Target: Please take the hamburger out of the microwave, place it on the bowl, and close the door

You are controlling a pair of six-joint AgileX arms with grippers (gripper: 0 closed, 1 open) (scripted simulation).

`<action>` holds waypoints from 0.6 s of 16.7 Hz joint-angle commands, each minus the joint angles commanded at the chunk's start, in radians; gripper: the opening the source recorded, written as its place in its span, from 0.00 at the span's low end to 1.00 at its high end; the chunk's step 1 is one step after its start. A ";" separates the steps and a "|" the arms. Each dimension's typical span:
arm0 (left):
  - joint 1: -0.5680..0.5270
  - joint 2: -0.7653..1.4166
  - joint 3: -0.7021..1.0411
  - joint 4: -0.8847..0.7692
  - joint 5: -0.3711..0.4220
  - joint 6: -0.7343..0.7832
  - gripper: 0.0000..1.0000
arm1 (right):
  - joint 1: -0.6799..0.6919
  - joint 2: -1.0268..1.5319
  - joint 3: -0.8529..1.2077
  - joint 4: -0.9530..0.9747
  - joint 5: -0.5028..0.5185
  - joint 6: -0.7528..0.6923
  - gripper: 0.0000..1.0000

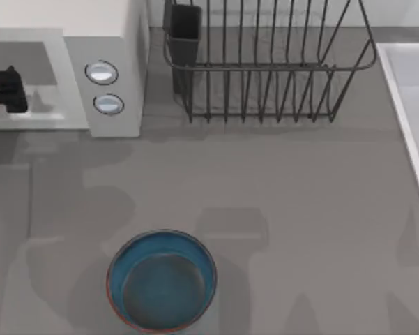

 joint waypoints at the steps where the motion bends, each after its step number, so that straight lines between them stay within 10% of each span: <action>1: 0.007 0.084 0.036 0.036 0.008 0.003 1.00 | 0.000 0.000 0.000 0.000 0.000 0.000 1.00; 10: 0.043 0.504 0.214 0.218 0.049 0.019 1.00 | 0.000 0.000 0.000 0.000 0.000 0.000 1.00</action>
